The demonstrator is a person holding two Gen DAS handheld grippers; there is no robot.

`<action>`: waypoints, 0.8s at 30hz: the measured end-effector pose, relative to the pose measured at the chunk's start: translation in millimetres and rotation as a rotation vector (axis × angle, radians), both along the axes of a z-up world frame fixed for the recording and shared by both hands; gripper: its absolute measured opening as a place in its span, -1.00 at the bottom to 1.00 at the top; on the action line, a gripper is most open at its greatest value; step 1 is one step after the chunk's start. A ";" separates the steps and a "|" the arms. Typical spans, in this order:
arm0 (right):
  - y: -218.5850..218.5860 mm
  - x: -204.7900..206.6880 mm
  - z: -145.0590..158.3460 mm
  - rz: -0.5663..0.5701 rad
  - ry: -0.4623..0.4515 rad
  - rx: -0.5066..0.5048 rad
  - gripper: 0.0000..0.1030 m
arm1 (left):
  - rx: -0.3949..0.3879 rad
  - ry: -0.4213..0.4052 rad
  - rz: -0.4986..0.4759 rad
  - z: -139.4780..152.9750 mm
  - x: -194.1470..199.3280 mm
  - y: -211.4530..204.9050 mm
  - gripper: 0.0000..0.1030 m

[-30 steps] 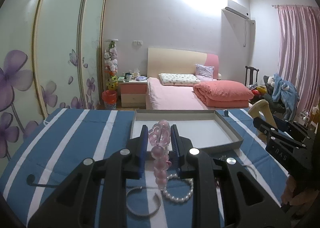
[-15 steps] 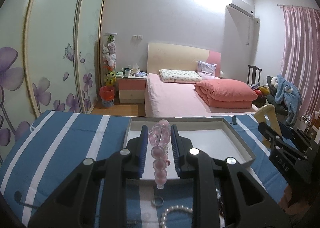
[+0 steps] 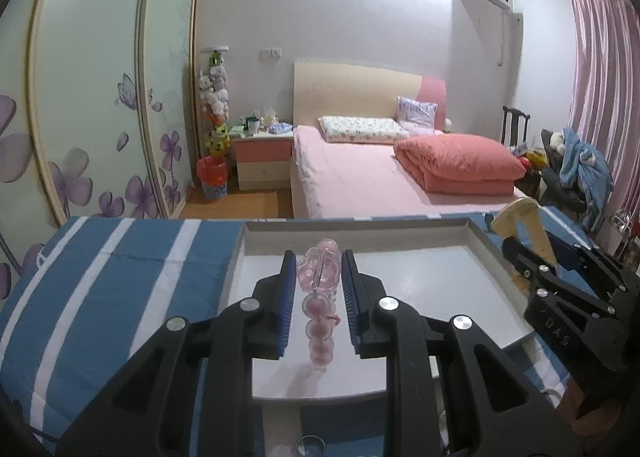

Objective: Organize jewelry
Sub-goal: 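Carry the pink bracelet and yellow watch in both tools over the gray tray, then open both tools to drop the bracelet and watch into the tray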

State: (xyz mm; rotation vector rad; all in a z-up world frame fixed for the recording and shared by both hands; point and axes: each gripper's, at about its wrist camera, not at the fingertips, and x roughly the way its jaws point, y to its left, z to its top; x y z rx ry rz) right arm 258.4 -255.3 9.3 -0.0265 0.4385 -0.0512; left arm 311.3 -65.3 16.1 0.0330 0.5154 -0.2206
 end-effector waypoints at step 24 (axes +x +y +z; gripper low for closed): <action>-4.4 29.5 -19.6 0.033 0.172 0.065 0.26 | -0.035 0.114 0.013 -34.0 36.1 3.6 -0.19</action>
